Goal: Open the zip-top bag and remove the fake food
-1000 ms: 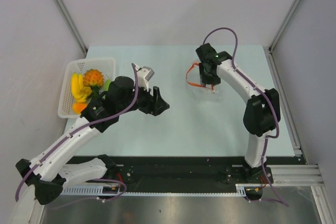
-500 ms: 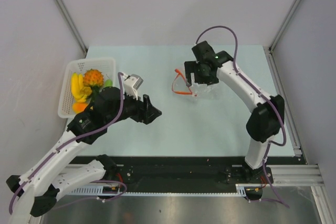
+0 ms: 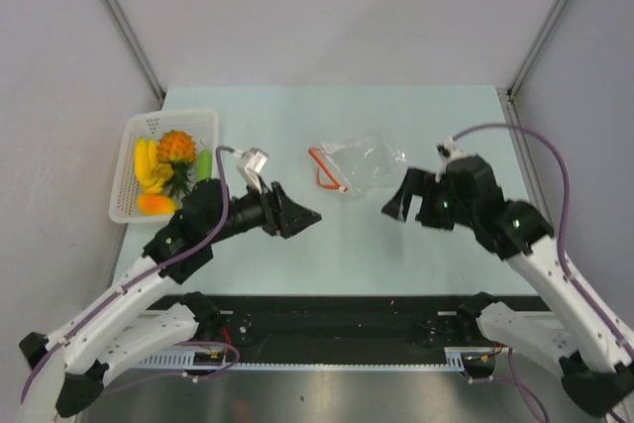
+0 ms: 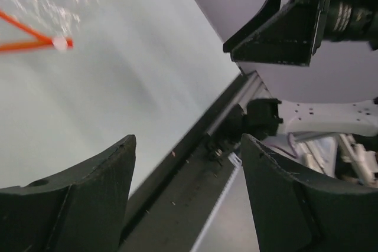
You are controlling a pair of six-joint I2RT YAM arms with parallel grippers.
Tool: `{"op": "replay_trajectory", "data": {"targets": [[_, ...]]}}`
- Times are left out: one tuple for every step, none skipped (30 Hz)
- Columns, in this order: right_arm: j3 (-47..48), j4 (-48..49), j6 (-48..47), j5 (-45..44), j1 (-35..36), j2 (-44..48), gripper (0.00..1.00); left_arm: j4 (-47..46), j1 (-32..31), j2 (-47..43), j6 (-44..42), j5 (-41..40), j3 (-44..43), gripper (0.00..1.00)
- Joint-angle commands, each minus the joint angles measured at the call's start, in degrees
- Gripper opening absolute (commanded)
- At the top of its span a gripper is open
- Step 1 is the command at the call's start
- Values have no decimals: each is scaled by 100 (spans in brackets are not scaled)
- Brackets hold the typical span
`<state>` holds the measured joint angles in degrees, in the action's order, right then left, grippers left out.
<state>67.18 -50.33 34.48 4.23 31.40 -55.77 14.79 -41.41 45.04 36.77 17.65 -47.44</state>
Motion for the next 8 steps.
{"op": "replay_trajectory", "data": {"targets": [[-1634, 839, 1499, 667, 139, 1732, 100, -1389, -25, -985, 1726, 459, 1270, 75], [-1890, 910, 1744, 650, 147, 2397, 100, -1452, -25, -1545, 1832, 441, 1481, 76], [-2397, 945, 1842, 615, 165, 2795, 100, -1461, -34, -1803, 1938, 432, 1797, 77], [-2628, 1059, 1930, 623, 165, 3130, 100, -1452, -25, -2023, 1982, 441, 1913, 78], [-2814, 1112, 2053, 745, 156, 3429, 100, -1452, -25, -2478, 2018, 502, 2010, 79], [-3129, 1156, 2124, 824, 156, 3963, 100, -1461, -25, -2639, 2087, 564, 2185, 82], [-3193, 1200, 2203, 903, 156, 4177, 100, -1652, -25, -2806, 2166, 634, 2256, 83], [-3246, 1288, 2430, 1165, 156, 4406, 100, -1767, -25, -2920, 2298, 791, 2318, 83]]}}
